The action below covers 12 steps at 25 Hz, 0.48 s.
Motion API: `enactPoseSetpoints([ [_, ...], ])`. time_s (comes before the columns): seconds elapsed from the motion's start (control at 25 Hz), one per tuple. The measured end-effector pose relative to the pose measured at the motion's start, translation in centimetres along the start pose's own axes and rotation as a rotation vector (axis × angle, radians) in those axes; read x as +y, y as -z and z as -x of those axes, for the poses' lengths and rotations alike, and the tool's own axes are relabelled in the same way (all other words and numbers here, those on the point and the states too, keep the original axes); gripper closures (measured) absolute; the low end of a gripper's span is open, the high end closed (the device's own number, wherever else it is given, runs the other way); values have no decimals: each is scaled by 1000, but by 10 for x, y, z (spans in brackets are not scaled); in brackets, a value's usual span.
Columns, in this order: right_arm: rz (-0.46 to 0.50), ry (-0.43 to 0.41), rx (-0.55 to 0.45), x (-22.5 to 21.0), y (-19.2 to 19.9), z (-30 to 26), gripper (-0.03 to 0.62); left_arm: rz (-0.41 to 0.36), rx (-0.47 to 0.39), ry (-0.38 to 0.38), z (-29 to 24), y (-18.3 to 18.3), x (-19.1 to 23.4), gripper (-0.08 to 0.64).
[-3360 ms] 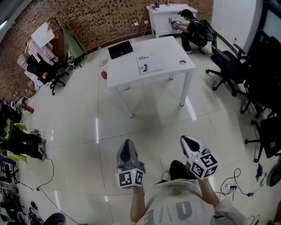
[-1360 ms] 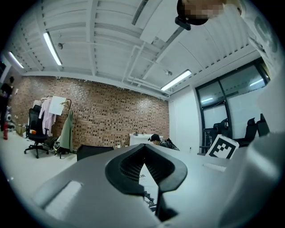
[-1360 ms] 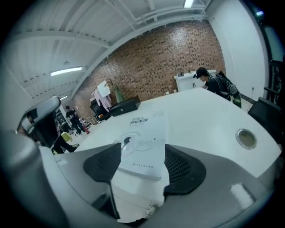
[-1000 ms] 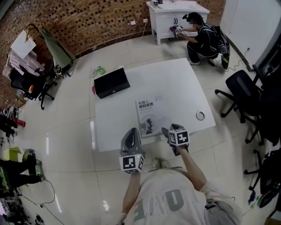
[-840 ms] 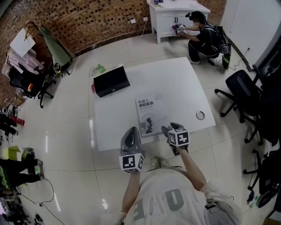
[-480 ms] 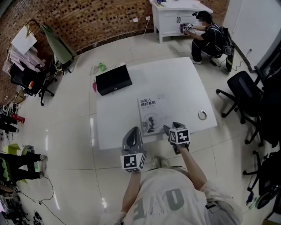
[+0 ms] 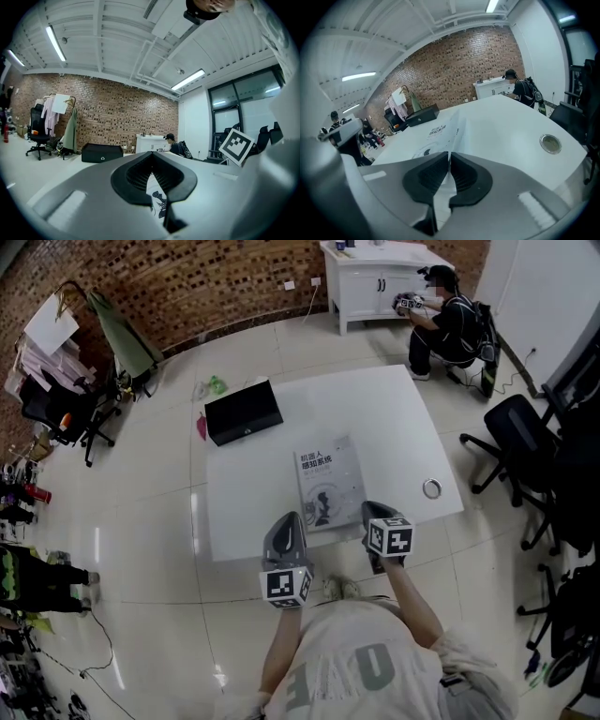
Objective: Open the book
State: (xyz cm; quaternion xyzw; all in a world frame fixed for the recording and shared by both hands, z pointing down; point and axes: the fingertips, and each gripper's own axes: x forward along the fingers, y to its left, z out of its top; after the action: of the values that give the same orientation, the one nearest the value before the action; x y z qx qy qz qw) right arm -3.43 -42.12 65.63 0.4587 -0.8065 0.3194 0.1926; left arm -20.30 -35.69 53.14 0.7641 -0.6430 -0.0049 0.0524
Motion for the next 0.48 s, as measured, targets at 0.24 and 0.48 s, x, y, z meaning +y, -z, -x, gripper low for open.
enactPoseSetpoints([
  [0.24, 55, -83, -45, 37, -26, 12, 587, -7, 13, 49, -10, 12, -10, 545],
  [0.48, 17, -183, -71, 70, -48, 25, 588, -111, 41, 236, -28, 39, -56, 410],
])
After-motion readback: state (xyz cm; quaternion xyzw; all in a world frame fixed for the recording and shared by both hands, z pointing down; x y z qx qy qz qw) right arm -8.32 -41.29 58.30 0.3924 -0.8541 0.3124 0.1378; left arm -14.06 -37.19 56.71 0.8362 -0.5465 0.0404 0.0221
